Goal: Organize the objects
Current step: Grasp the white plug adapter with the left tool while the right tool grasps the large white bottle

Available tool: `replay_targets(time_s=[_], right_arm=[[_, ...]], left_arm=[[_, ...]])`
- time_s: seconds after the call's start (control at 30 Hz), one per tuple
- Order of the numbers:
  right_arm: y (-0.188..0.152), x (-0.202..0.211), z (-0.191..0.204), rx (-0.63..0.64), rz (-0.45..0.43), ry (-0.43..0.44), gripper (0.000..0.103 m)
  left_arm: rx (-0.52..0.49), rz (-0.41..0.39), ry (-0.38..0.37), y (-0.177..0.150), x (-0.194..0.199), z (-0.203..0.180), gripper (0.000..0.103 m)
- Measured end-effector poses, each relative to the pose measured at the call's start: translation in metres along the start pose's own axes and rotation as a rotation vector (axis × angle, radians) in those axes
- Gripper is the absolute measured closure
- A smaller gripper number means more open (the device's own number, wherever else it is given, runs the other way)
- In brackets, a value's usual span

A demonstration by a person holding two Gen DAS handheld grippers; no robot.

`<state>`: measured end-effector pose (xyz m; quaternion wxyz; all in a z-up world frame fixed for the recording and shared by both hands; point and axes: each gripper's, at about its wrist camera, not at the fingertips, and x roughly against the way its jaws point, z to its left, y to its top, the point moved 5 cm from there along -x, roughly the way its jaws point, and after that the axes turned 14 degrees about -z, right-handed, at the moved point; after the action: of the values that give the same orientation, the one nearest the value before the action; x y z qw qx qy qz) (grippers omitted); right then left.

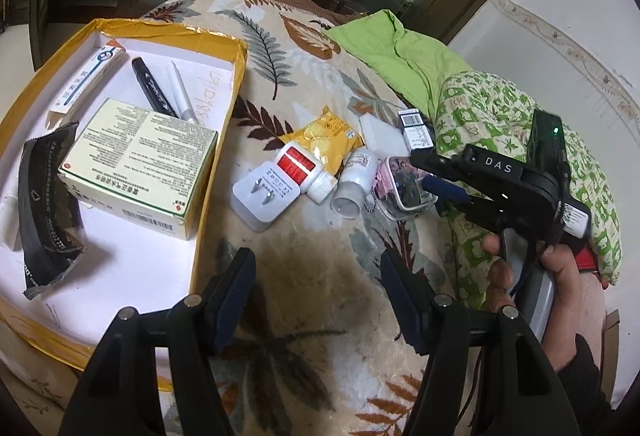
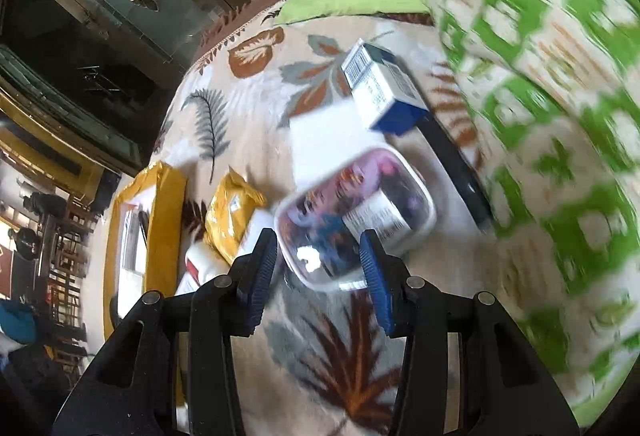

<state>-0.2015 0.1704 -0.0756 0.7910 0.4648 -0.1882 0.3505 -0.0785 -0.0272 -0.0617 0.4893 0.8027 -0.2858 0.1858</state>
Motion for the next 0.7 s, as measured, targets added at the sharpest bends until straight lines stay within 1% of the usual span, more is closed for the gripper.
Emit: replay_targets(time_s=[0.07,0.17,0.23,0.27,0.33,0.37,0.4,0.43,0.47,0.5,0.53,0.6,0.67,0.7], right_arm=[[-0.009,-0.005,0.025,0.057,0.029,0.071,0.06],[-0.031,-0.02,0.048,0.118,0.094,0.07,0.06],[-0.04,-0.03,0.05,0.098,0.121,0.043,0.06],[-0.042,-0.035,0.045,0.072,0.126,0.003,0.06],[-0.047,-0.042,0.037,0.01,0.14,-0.031,0.06],[-0.048,-0.047,0.034,-0.009,0.149,-0.043,0.06],[-0.048,-0.05,0.031,-0.022,0.149,-0.042,0.061],[-0.047,-0.053,0.029,-0.034,0.151,-0.039,0.061],[-0.046,-0.056,0.027,-0.045,0.155,-0.037,0.064],[-0.045,-0.056,0.026,-0.05,0.16,-0.033,0.065],[-0.045,-0.055,0.026,-0.047,0.167,-0.029,0.066],[-0.048,-0.049,0.025,-0.022,0.175,-0.03,0.067],[-0.056,-0.039,0.022,-0.019,0.19,-0.02,0.067],[-0.061,-0.035,0.019,-0.023,0.195,-0.014,0.068]], left_arm=[[0.002,-0.019,0.006,0.003,0.002,0.001,0.04],[-0.001,-0.033,0.016,0.005,0.004,0.002,0.04],[-0.002,-0.035,0.012,0.006,0.004,0.003,0.04],[-0.009,-0.036,0.014,0.006,0.005,0.002,0.04],[-0.024,-0.044,0.013,0.009,0.006,-0.001,0.04],[-0.039,-0.051,0.027,0.012,0.007,-0.001,0.04],[-0.064,-0.048,0.042,0.016,0.006,-0.004,0.041],[-0.086,-0.047,0.047,0.02,0.004,-0.006,0.044],[-0.106,-0.043,0.05,0.023,0.002,-0.008,0.045],[-0.135,-0.032,0.056,0.026,-0.001,-0.011,0.048],[-0.17,-0.014,0.06,0.03,-0.007,-0.014,0.055],[-0.229,0.037,0.06,0.04,-0.025,-0.019,0.055],[-0.274,0.131,0.012,0.043,-0.051,-0.023,0.055],[-0.314,0.172,0.007,0.043,-0.066,-0.024,0.055]])
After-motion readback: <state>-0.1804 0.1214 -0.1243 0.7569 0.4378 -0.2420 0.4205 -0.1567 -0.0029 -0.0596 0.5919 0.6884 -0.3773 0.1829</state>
